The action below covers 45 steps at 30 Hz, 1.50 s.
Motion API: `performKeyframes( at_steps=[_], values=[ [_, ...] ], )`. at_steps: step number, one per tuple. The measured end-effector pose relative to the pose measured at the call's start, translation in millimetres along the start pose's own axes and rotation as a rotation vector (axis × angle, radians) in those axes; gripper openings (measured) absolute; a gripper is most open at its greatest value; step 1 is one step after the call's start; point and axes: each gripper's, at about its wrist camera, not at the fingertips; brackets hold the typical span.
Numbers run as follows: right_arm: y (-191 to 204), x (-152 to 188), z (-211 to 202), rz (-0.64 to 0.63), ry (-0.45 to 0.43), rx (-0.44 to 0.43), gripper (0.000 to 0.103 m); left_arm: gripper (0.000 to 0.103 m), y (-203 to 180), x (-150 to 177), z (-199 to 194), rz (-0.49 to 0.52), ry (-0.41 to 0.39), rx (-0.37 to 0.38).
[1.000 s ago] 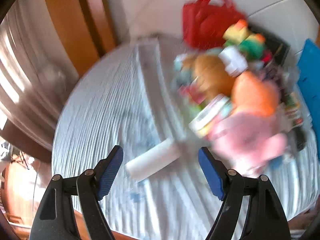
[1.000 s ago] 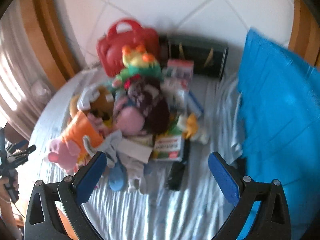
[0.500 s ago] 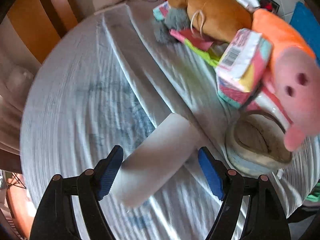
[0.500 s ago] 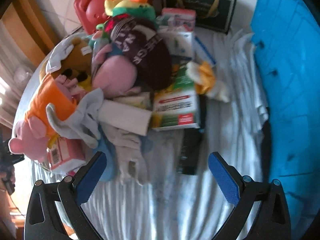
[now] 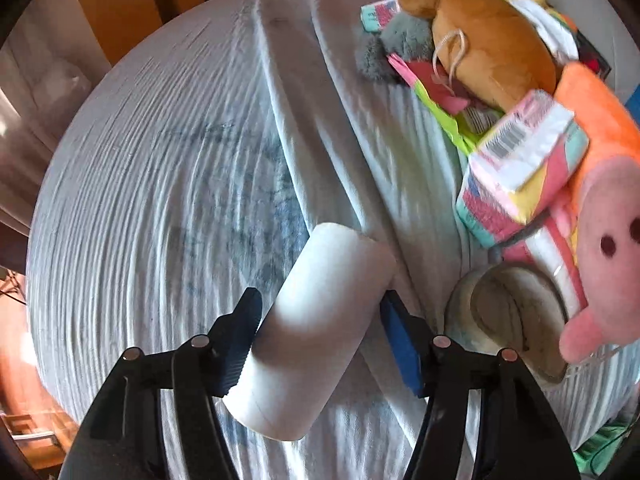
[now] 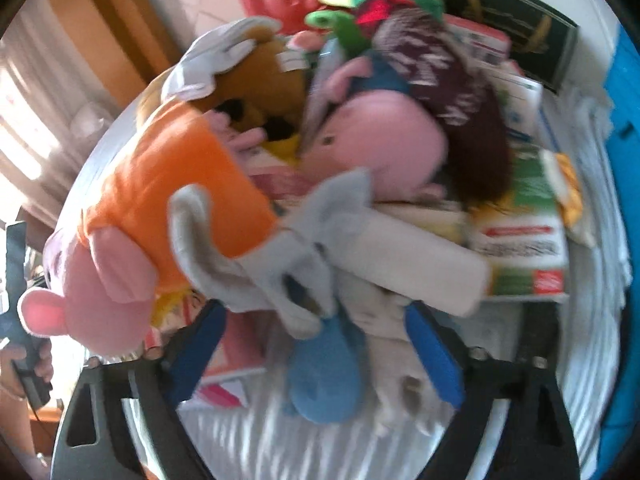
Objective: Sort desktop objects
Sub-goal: 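Grasp a white paper roll with the left tool while the right tool grasps a white cloth, then carry the cloth into the crate and open the right tool while the left tool holds the roll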
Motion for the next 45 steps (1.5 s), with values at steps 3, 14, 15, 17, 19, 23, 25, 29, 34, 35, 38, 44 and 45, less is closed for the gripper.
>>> performKeyframes(
  at_steps=[3,14,15,17,19,23,25,29,34,35,38,44,45],
  values=[
    [9.2,-6.4,10.9,-0.018,-0.014,0.022,0.048,0.058,-2.0,5.0,5.3,0.016,0.043,-0.025],
    [4.7,-1.6,-41.8,-0.031,-0.113,-0.032,0.007,0.049,5.3,19.5,-69.4,-0.045,-0.123,-0.019],
    [4.1,-0.4,-53.0,-0.035,-0.135,-0.035,0.007,0.049,2.3,20.1,-83.4,-0.048,-0.158,-0.017],
    [2.1,1.1,-74.4,-0.037,-0.178,-0.029,0.007,0.049,-0.7,20.6,-101.9,-0.053,-0.198,-0.001],
    [-6.8,3.5,-97.5,-0.031,-0.226,-0.027,0.007,0.049,-19.3,30.8,-122.9,-0.045,-0.24,0.015],
    [-15.6,3.5,-144.6,-0.013,-0.321,-0.013,0.007,0.049,-47.4,29.9,-153.0,0.006,-0.319,0.044],
    [-26.8,9.1,-174.5,0.0,-0.373,0.002,0.007,0.049,-64.4,14.9,-171.0,0.042,-0.356,0.069],
    [-52.3,23.1,-227.9,0.042,-0.456,0.024,0.007,0.049,-101.7,6.1,-206.7,0.112,-0.424,0.119],
    [-94.7,48.7,-303.9,0.075,-0.559,0.083,0.007,0.049,-171.8,2.9,-242.1,0.205,-0.505,0.184],
    [-104.5,52.7,-317.3,0.079,-0.571,0.093,0.007,0.049,-188.4,1.0,-249.7,0.222,-0.515,0.204],
    [-142.5,68.3,-363.1,0.098,-0.603,0.139,0.007,0.049,-242.0,-3.0,-271.3,0.28,-0.542,0.255],
    [-226.1,93.9,-420.2,0.121,-0.595,0.254,0.007,0.049,-369.8,-1.6,-318.8,0.406,-0.587,0.372],
    [-242.8,97.7,-425.6,0.128,-0.58,0.266,0.007,0.049,-398.0,-0.2,-328.9,0.434,-0.586,0.401]
  ],
)
Point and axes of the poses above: each gripper's, at about its wrist camera, not at the fingertips, and z roughly the way its jaws point, y to its left, x to its underside, and after that the axes turned 4 degrees about y, right-handed
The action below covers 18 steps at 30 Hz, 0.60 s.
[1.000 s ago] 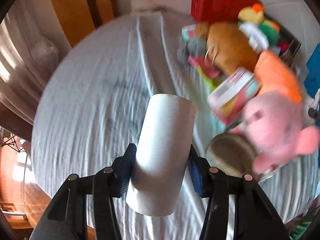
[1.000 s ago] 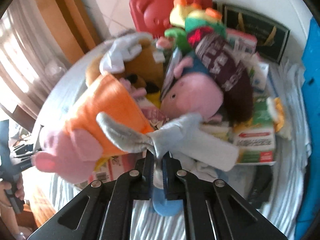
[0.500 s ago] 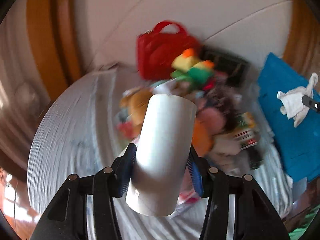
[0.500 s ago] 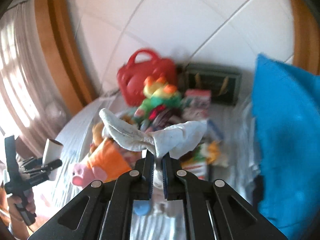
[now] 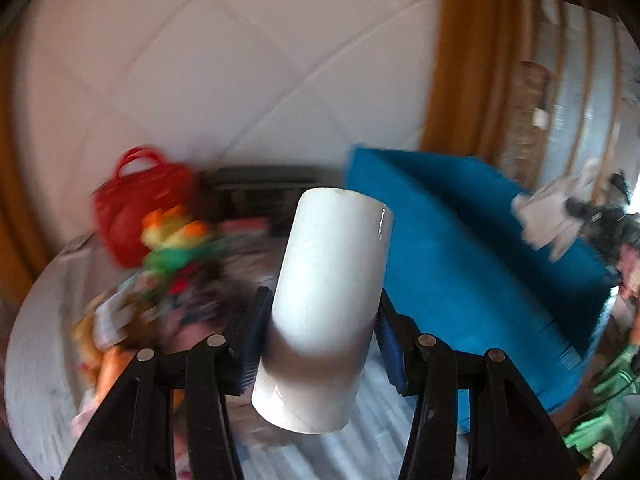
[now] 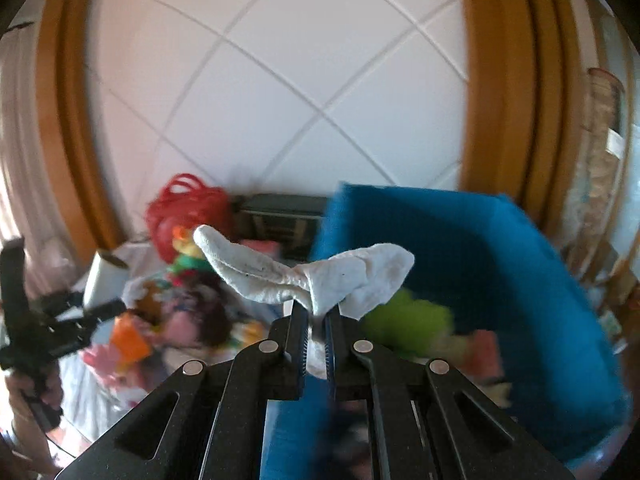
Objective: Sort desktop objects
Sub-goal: 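Carry the cloth into the crate and open the right tool while the left tool holds the roll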
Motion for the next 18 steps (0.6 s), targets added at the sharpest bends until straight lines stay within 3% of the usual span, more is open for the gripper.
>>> performKeyframes(
  at_steps=[6,10,18],
  values=[
    [-93.2,8.3,8.0,-0.049,0.13,0.085,0.007,0.049,-124.3,-43.8,21.0,0.096,-0.002,0.093],
    [-139.3,23.9,23.3,-0.091,0.229,0.104,0.007,0.049,-189.3,-60.1,50.9,0.13,0.052,0.128],
    [-206.4,61.2,53.3,-0.133,0.431,0.101,0.007,0.049,-268.8,-49.5,132.1,0.21,0.311,0.106]
  ],
)
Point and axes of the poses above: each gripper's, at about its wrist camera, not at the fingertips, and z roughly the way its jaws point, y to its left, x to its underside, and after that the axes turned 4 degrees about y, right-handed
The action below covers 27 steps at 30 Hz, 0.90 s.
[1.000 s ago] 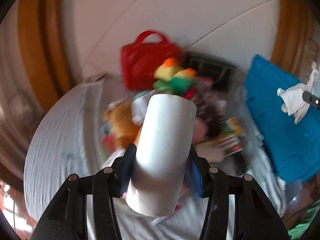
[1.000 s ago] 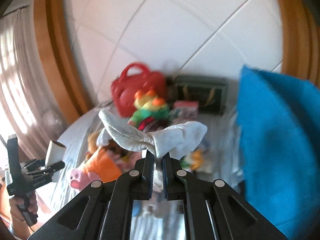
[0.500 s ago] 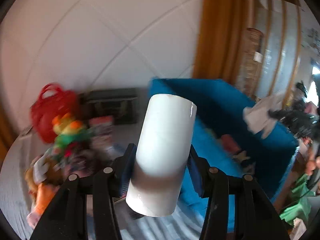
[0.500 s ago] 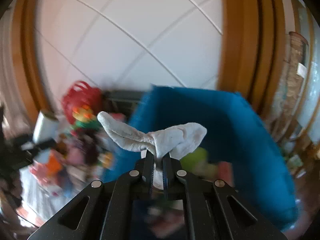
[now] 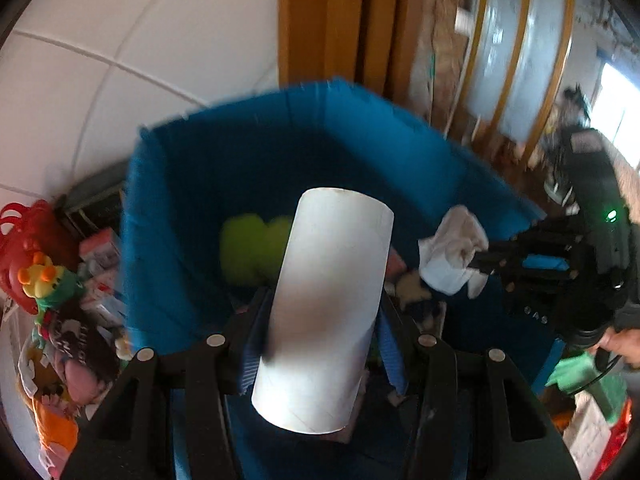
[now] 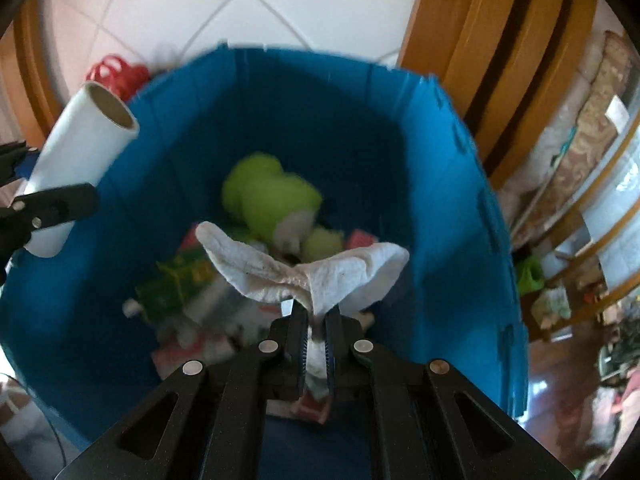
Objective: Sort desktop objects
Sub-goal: 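Carry the cloth into the crate and open the right tool while the left tool holds the roll, then move both tools back over the pile, left tool still holding the paper roll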
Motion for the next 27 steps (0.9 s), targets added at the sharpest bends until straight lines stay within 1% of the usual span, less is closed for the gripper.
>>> performKeyframes(
  at_steps=[3,6,9,11,12,13,14,15,16,17,18,19,20,21,23,27],
  values=[
    [-8.6,6.8,15.3,-0.02,0.057,0.005,0.008,0.049,-14.5,-0.4,20.7,0.008,0.081,0.0],
    [-16.0,13.1,26.8,-0.045,0.093,0.024,0.008,0.05,-24.3,-0.7,32.4,0.023,0.124,-0.003],
    [-22.3,15.8,33.8,-0.055,0.107,0.034,0.008,0.049,-30.5,0.2,37.7,0.033,0.126,-0.016],
    [-24.5,14.5,36.1,-0.051,0.113,0.027,0.009,0.05,-35.2,-1.2,35.5,0.051,0.106,-0.038],
    [-25.6,14.2,34.9,-0.047,0.109,0.022,0.011,0.05,-36.9,-3.1,37.0,0.055,0.098,-0.046],
    [-25.8,13.1,35.1,-0.051,0.105,0.036,0.015,0.052,-38.6,-4.2,36.0,0.057,0.092,-0.051],
    [-25.7,12.1,35.0,-0.054,0.101,0.057,0.029,0.055,-41.3,-4.1,34.8,0.061,0.088,-0.056],
    [-26.2,11.6,34.3,-0.053,0.099,0.066,0.046,0.064,-43.3,-4.8,33.9,0.063,0.082,-0.063],
    [-27.0,11.1,33.2,-0.047,0.099,0.054,0.054,0.07,-43.9,-4.7,33.2,0.064,0.074,-0.068],
    [-26.7,10.8,31.6,-0.047,0.094,0.054,0.067,0.071,-43.5,-4.8,32.7,0.068,0.066,-0.074],
    [-25.9,10.7,30.2,-0.049,0.089,0.061,0.076,0.073,-44.0,-5.0,30.9,0.075,0.058,-0.084],
    [-24.9,11.1,28.6,-0.052,0.084,0.068,0.081,0.073,-44.4,-4.2,30.4,0.078,0.054,-0.091],
    [-24.3,11.2,27.7,-0.052,0.082,0.069,0.089,0.073,-44.5,-3.9,30.1,0.078,0.051,-0.093],
    [-23.8,11.2,26.4,-0.051,0.079,0.068,0.096,0.073,-44.2,-3.0,29.3,0.078,0.047,-0.093],
    [-23.2,11.7,23.5,-0.049,0.07,0.069,0.103,0.073,-43.0,-1.6,26.3,0.071,0.034,-0.095],
    [-20.9,13.8,18.5,-0.039,0.063,0.068,0.103,0.073,-40.5,2.5,14.3,0.063,-0.009,-0.1]
  ],
)
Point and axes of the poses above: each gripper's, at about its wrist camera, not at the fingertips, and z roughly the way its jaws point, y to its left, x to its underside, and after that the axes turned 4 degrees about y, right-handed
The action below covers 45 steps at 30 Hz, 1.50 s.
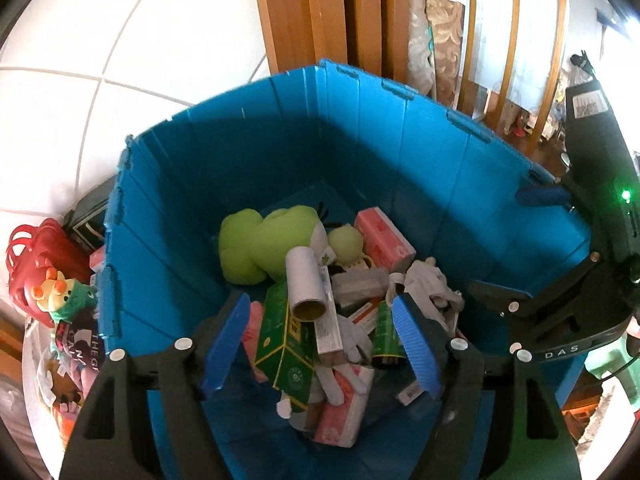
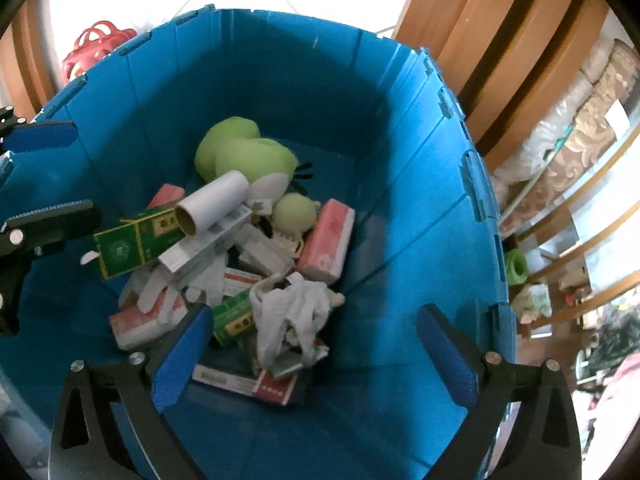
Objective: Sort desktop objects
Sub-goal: 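Move both tools back over the pile, left tool still holding the paper roll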
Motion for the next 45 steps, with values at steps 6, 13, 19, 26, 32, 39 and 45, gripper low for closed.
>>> performKeyframes(
  at_steps=[6,13,19,26,32,39,45],
  values=[
    [13.7,1.5,-25.5,0.019,-0.067,-0.02,0.103,0.074,17.7,16.4,-39.9,-0.046,-0.132,-0.04],
    [54.2,-4.3,-76.5,0.048,-0.25,-0.102,0.103,0.088,71.2,59.3,-94.8,-0.182,-0.349,-0.152],
    [106.4,-20.8,-105.3,0.071,-0.374,-0.193,0.103,0.088,143.6,110.1,-99.7,-0.336,-0.331,-0.234],
    [193.4,-45.6,-113.9,0.051,-0.424,-0.292,0.103,0.088,240.5,186.5,-88.0,-0.47,-0.256,-0.318],
    [275.6,-70.2,-117.6,0.028,-0.471,-0.345,0.103,0.088,327.9,256.5,-75.8,-0.587,-0.166,-0.386],
    [362.9,-94.8,-62.7,0.025,-0.414,-0.355,0.103,0.088,373.9,298.6,-26.3,-0.611,-0.039,-0.35],
    [386.7,-110.2,38.6,0.101,-0.23,-0.295,0.103,0.088,381.8,306.7,39.4,-0.655,0.08,-0.254]
  ],
)
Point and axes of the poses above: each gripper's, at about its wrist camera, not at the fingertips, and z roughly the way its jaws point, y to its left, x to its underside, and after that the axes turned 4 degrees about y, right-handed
